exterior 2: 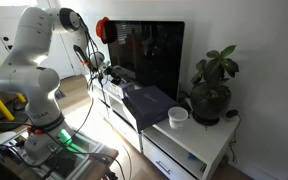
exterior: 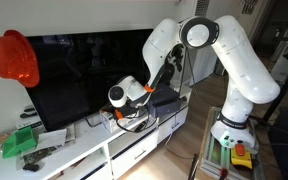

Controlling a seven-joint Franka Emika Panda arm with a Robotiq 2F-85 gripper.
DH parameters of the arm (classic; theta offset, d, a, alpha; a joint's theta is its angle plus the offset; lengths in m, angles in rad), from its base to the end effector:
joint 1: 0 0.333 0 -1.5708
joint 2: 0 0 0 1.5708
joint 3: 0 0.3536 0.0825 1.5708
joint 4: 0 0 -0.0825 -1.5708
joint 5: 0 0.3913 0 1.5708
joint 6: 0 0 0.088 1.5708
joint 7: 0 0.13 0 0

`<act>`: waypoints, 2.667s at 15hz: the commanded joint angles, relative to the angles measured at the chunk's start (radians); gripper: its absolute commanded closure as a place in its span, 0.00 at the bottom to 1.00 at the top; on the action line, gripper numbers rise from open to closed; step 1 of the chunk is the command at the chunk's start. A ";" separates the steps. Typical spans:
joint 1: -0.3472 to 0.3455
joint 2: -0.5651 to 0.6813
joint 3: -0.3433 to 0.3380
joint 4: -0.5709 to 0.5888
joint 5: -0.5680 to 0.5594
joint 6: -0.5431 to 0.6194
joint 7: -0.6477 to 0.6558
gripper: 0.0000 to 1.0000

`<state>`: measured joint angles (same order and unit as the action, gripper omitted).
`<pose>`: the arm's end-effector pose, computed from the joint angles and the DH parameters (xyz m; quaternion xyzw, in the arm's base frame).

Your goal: Remove one sachet from the white box and put it on the table

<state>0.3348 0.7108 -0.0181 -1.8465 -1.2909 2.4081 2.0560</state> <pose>0.6323 0.1859 0.1336 0.8763 -0.2985 0.3228 0.1970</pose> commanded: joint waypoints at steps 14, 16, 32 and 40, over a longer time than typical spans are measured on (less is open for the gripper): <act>-0.064 0.107 0.046 0.112 -0.134 -0.080 0.105 0.67; -0.080 0.096 0.054 0.105 -0.117 -0.081 0.097 0.81; -0.140 -0.153 0.099 -0.045 0.159 -0.070 -0.007 0.97; -0.192 -0.326 0.104 -0.170 0.173 0.089 -0.136 0.97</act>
<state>0.1894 0.4765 0.0717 -1.9247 -1.1591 2.4007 2.0069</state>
